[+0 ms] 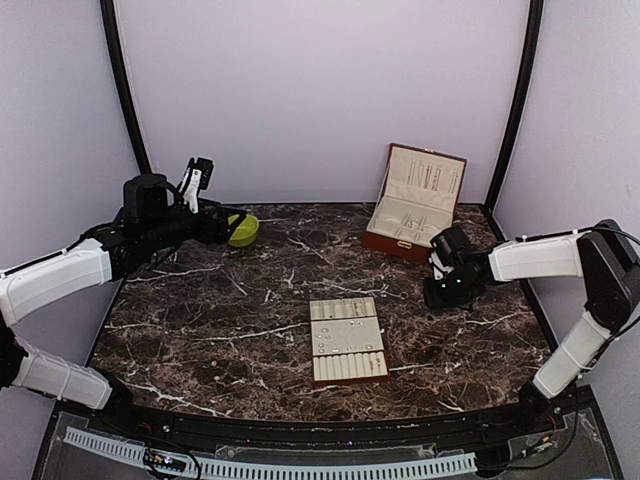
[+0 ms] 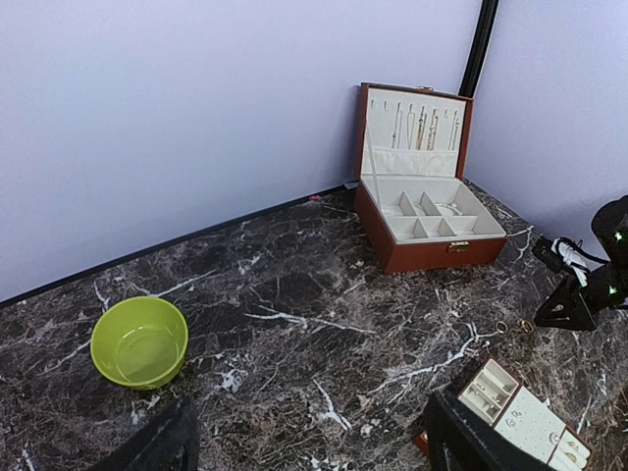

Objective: Organize the mixed jewelry
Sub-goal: Pick up the ring from the center of the board.

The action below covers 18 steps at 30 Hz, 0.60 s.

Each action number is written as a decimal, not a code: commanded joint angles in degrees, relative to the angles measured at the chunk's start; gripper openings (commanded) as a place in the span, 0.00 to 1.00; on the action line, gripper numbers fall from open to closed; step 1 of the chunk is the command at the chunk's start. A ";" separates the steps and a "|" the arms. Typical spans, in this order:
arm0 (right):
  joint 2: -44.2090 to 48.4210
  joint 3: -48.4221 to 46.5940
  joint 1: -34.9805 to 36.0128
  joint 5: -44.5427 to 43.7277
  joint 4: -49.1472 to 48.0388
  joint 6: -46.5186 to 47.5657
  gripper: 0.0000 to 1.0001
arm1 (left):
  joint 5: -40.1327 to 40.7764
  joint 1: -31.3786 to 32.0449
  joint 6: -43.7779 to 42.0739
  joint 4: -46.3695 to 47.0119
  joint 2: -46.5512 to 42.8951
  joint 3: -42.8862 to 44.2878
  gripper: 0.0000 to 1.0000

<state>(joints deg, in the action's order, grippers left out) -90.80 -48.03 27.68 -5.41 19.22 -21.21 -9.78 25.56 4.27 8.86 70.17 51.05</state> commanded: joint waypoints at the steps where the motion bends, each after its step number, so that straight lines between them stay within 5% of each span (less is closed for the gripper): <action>1: -1.53 -1.77 -0.26 -0.96 -1.97 1.29 0.19 | -0.12 -0.07 -0.11 -0.21 -1.24 -0.77 0.81; 18: -5.62 -1.64 -0.35 -0.15 -4.20 1.10 0.12 | -0.33 -0.07 0.20 0.06 -1.53 -0.99 0.81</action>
<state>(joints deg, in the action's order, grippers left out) -95.85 -49.71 27.68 -6.00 16.58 -19.99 -9.82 25.56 4.32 8.86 70.17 50.87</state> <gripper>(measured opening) 0.142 0.811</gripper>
